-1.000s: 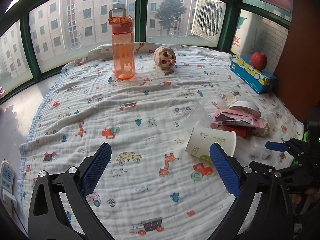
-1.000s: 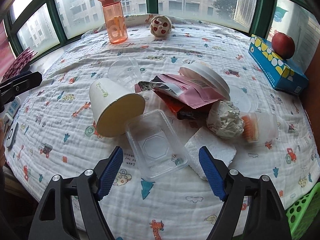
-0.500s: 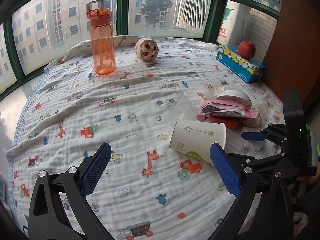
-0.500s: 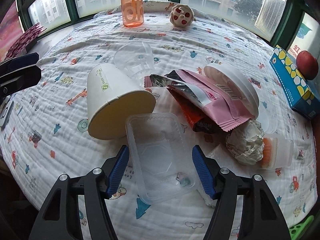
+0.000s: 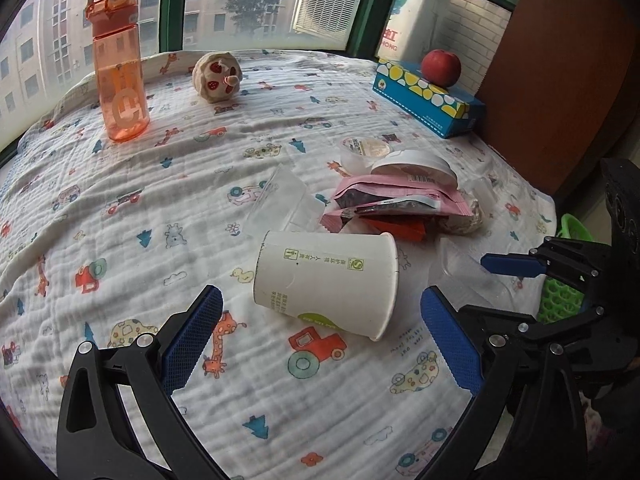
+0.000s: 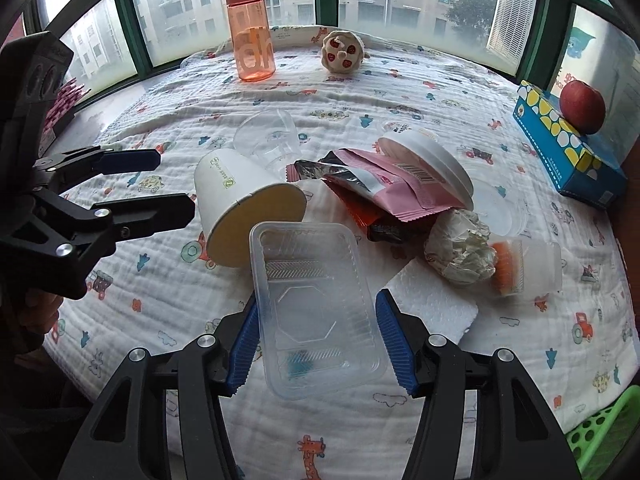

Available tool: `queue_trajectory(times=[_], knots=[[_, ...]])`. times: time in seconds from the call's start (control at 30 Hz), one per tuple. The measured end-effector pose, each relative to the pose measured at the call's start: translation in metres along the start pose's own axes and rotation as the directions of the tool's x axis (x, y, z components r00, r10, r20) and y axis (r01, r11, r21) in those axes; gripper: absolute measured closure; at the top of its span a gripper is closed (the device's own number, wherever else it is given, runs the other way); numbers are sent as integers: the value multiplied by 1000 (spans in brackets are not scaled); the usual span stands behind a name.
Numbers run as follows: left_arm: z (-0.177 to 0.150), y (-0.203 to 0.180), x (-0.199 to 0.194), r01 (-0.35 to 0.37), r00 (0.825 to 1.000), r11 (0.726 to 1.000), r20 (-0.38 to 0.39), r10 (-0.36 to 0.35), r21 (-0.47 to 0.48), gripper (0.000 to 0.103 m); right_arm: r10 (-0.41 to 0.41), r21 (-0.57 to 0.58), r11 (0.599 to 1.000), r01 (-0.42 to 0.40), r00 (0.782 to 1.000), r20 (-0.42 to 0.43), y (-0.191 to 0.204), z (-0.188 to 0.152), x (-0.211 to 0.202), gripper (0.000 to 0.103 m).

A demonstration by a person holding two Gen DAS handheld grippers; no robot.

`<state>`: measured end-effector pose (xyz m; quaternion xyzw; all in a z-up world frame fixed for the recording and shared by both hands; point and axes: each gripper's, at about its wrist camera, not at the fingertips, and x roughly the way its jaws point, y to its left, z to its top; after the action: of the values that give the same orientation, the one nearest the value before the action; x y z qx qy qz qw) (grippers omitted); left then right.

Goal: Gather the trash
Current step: 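Grasp the white paper cup with the left tool while the right tool lifts the tray, then carry the tray over the green basket and open the right tool while the left carries the cup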

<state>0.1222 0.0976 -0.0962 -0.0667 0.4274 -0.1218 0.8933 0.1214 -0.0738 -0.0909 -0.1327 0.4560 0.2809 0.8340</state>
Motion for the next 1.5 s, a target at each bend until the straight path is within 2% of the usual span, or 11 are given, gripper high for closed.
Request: queue_trajectory(times=[0.37, 0.63, 0.73, 0.8, 1.03, 1.17, 1.5], knots=[[5, 7, 26, 93, 995, 996, -34, -93, -13, 5, -26, 146, 989, 16, 997, 70, -18, -30, -47, 48], [5, 9, 39, 118, 992, 993, -51, -119, -21, 6, -48, 218, 976, 29, 995, 82, -24, -49, -62, 48], [4, 9, 39, 124, 991, 992, -45, -125, -18, 9, -55, 244, 969, 32, 994, 90, -26, -55, -67, 48], [3, 8, 38, 127, 991, 992, -43, -127, -14, 16, -64, 257, 966, 37, 994, 94, -28, -58, -71, 48], [0, 4, 23, 110, 994, 994, -10, -110, -10, 17, -96, 297, 953, 58, 989, 116, -35, -69, -87, 48], [-1, -3, 4, 112, 994, 994, 17, -112, -5, 17, -141, 329, 940, 91, 981, 132, -45, -77, -101, 48], [17, -60, -37, 167, 981, 983, 83, -173, 81, 17, -284, 456, 868, 194, 949, 138, -84, -110, -141, 48]])
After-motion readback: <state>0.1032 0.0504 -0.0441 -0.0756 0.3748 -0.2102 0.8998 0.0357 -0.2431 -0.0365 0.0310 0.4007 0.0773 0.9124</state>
